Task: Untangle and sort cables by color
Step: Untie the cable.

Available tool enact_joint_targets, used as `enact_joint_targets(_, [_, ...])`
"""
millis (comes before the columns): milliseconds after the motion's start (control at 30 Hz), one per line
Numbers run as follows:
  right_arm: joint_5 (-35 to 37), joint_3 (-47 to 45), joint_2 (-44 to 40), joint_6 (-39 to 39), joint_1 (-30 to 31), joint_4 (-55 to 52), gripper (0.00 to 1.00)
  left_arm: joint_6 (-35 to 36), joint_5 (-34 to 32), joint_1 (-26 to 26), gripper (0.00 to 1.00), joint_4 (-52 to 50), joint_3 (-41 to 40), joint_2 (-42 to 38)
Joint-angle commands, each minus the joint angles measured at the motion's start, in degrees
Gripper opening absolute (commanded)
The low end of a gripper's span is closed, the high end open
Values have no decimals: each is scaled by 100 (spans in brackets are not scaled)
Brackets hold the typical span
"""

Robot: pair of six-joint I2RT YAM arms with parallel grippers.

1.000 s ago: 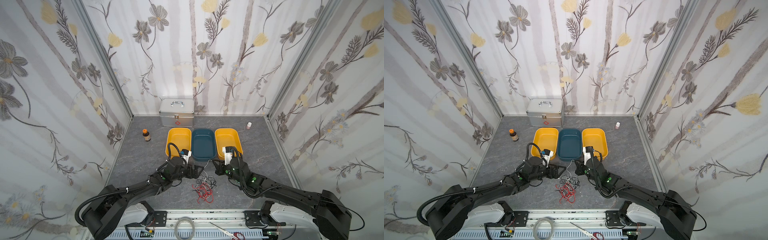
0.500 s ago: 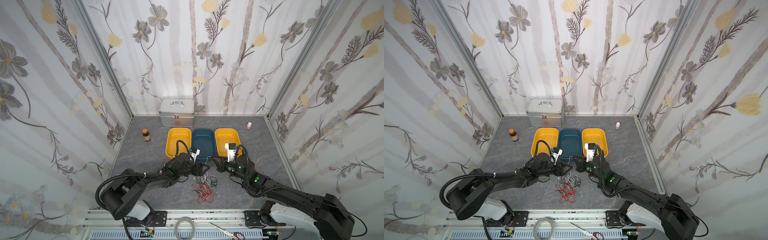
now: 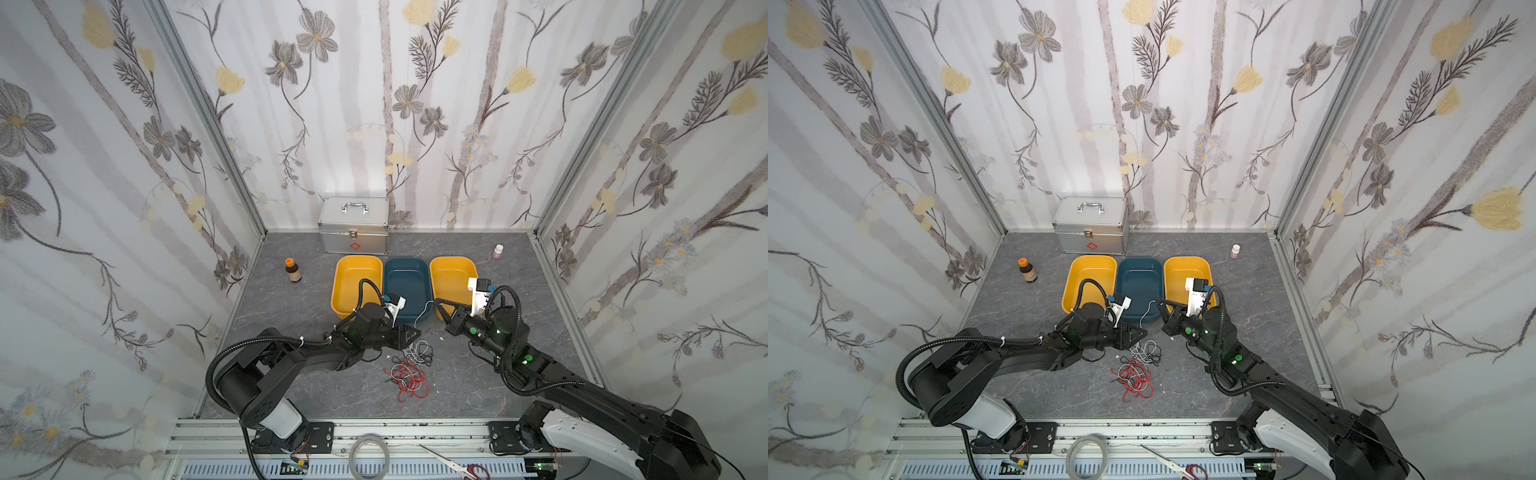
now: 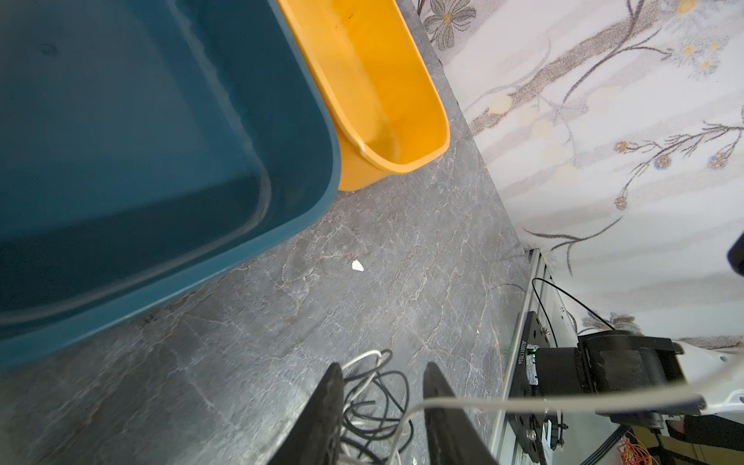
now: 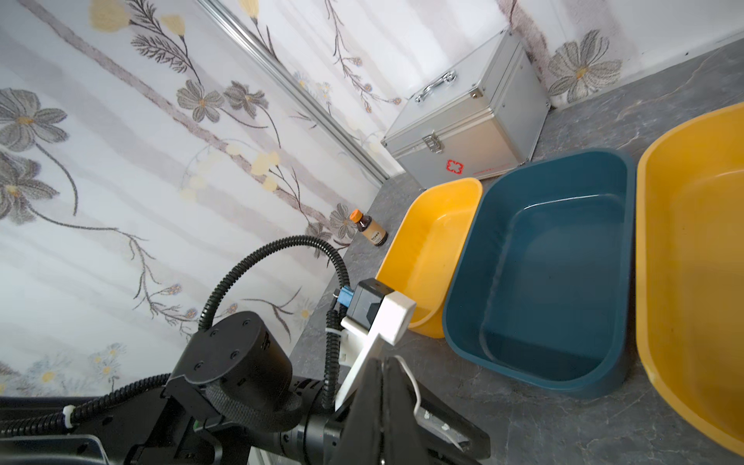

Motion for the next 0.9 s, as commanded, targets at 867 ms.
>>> enact_joint_targets(867, [-108, 200, 989, -398, 3, -247, 20, 114, -286, -1, 0, -663, 146, -1093])
